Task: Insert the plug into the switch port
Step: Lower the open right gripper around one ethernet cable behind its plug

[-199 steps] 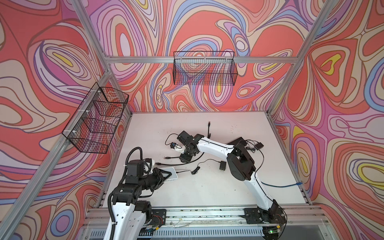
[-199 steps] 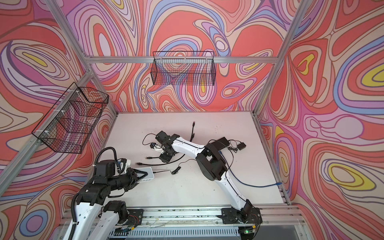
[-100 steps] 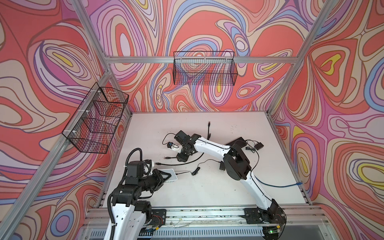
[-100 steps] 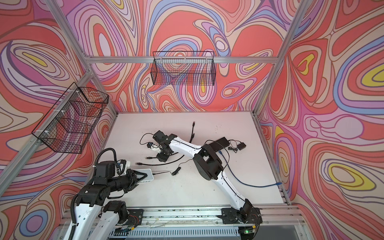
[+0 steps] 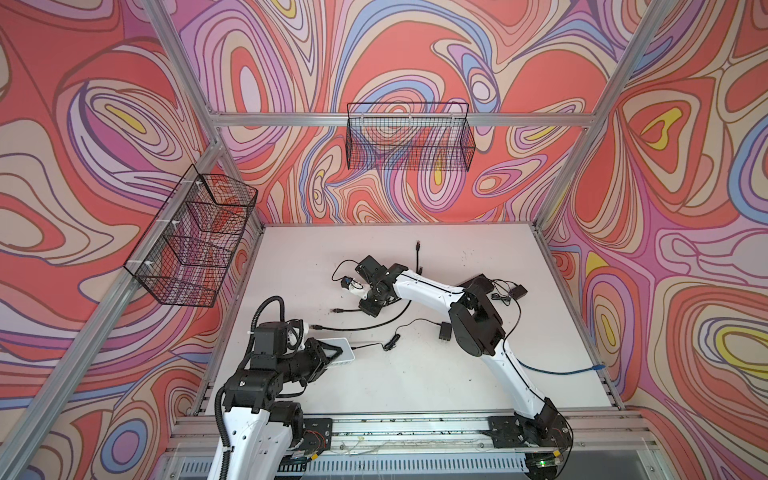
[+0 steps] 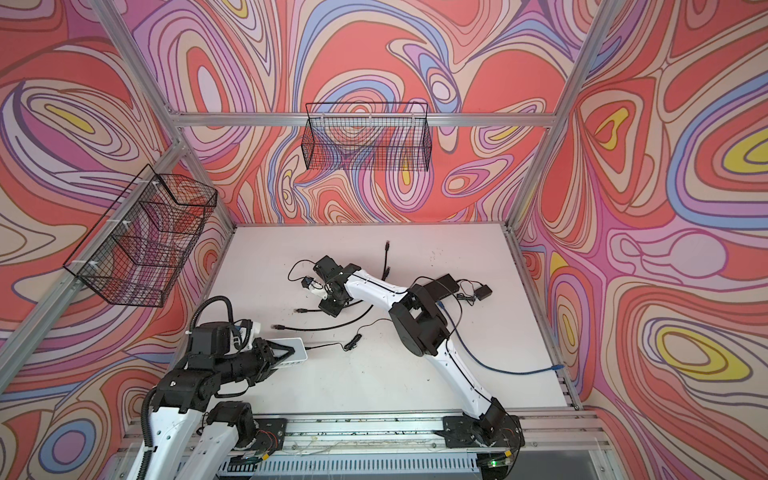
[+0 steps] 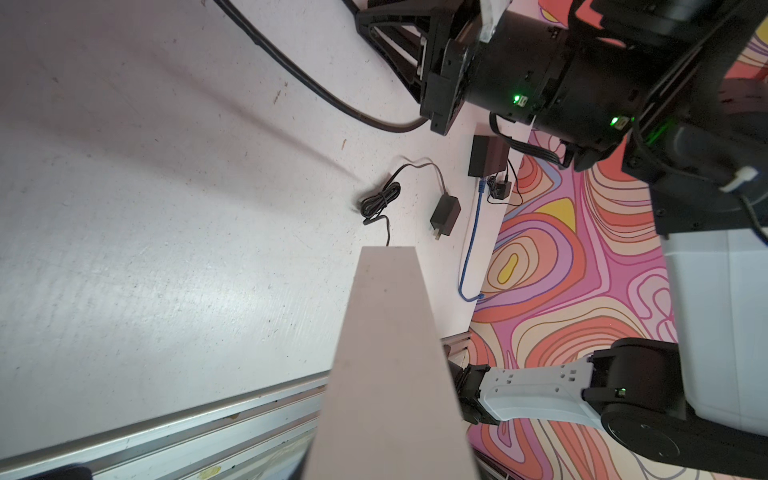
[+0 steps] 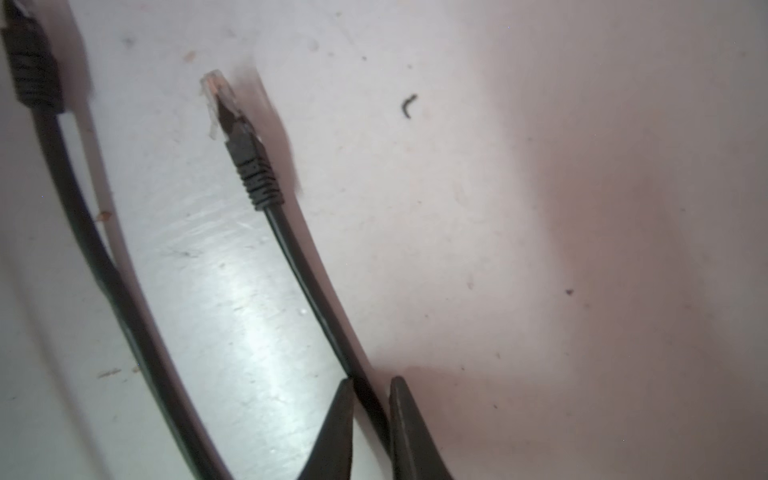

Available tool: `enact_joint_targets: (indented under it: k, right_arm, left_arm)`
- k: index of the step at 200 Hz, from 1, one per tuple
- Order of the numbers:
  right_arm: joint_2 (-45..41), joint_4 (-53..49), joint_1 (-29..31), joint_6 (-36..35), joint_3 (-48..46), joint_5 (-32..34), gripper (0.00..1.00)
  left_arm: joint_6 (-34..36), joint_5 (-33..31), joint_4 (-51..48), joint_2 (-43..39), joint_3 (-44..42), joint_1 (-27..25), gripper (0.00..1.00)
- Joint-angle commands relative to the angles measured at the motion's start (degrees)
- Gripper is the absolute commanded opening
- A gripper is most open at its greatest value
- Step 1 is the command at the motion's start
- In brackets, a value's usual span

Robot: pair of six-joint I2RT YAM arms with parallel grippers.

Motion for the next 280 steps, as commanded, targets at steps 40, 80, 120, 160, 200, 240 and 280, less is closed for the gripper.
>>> enact_joint_targets:
  k: [40,80,120,160,200,240,280]
  right_arm:
    - [-1.6,3.9,-6.2,3.7,-7.0,0.3,0.07]
    - [-3.6,7.3,-8.7,7.0,-11.6,0.5,0.05]
    - [-4.6,7.7,-10.3,7.0,-13.3,-0.1,0.07]
    - [-7.5,10.3,-10.3,6.6,-14.8,-3.3,0.39]
    - [-6.3,8.8,-10.3,6.7,-11.7,-3.0,0.4]
    - [-6.0,9.2,-9.7,6.5,-11.3,-3.0,0.45]
    - [-6.0,8.8,-8.8,6.0,-10.1,-1.8,0.5]
  left_arm:
    - [-1.2,1.1,2.0,-0.2,-0.3,0.3,0.13]
    - [-1.1,1.4,2.6,0.3,-0.5,0.3,0.13]
    - [-1.0,1.7,3.3,1.1,-0.5,0.3,0.13]
    - [-1.0,1.7,3.2,0.9,-0.2,0.3,0.13]
    - [-0.4,1.1,0.9,-0.2,0.8,0.3,0.13]
    - [0.0,0.4,-1.4,-1.3,1.5,0.3,0.12]
    - [0.3,-0.5,-3.7,-3.0,1.8,0.3,0.12]
